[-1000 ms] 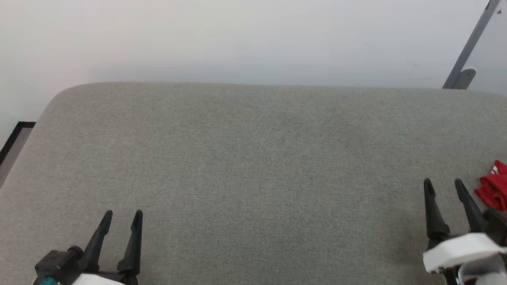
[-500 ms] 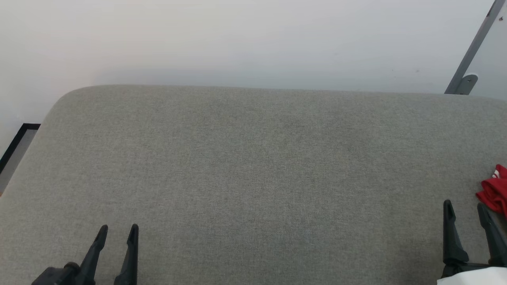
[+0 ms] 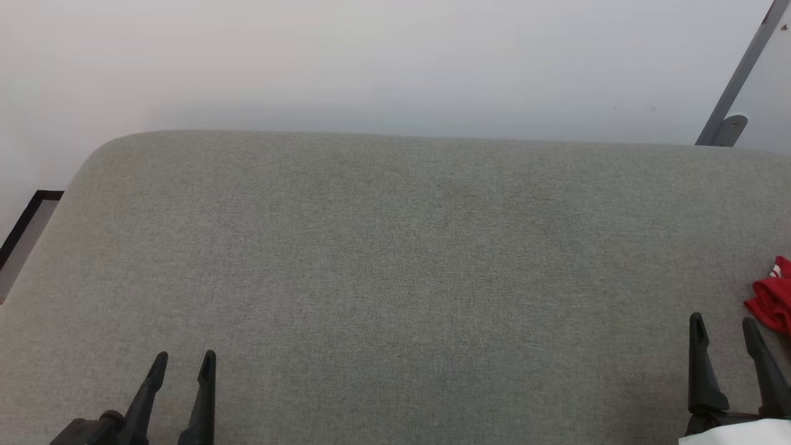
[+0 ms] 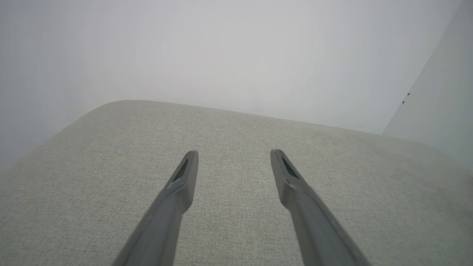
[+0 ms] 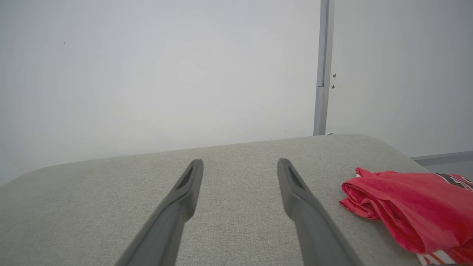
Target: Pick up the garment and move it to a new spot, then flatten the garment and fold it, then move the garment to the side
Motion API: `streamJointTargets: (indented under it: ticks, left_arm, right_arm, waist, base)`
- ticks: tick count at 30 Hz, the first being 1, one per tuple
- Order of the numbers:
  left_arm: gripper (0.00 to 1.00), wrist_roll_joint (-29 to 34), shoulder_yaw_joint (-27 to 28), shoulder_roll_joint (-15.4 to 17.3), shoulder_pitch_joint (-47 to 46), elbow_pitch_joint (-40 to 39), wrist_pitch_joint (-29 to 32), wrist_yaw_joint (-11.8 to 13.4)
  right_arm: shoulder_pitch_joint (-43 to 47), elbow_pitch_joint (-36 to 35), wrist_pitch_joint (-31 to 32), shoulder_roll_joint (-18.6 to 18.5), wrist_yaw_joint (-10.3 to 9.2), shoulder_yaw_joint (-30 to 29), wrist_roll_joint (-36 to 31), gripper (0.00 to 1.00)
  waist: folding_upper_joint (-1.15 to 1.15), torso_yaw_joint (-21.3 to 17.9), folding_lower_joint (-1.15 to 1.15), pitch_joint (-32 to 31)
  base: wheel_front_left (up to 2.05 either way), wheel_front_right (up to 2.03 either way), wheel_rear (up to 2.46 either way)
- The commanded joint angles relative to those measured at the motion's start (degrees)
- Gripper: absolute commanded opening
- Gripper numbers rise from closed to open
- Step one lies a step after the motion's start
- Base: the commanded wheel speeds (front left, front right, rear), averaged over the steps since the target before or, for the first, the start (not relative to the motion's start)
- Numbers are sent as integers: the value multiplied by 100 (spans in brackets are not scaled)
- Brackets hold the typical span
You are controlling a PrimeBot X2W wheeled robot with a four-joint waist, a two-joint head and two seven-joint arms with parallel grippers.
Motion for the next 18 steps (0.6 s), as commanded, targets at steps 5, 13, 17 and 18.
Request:
streamJointTargets:
  ticks: [5, 13, 17, 18]
  left_arm:
    - [100, 16, 38, -8, 71, 18, -28, 15]
    - [100, 25, 72, -57, 76, 4, -28, 15]
    - [100, -12, 42, -54, 67, 35, -28, 15]
    - [0, -2, 41, -55, 0, 53, 4, -1]
  right_arm:
    - [31, -20, 14, 27, -2, 34, -19, 100]
    - [24, -8, -23, 41, -2, 42, 42, 100]
    - [16, 10, -41, 47, -2, 45, 56, 100]
    - [-2, 34, -10, 29, 0, 33, 25, 0]
  waist:
    - [0, 1, 0, -16]
    - [0, 15, 0, -22]
    - [0, 29, 0, -18]
    - [0, 28, 0, -18]
  base:
    - [0, 0, 0]
    - [0, 0, 0]
    - [0, 0, 0]
    - [0, 0, 0]
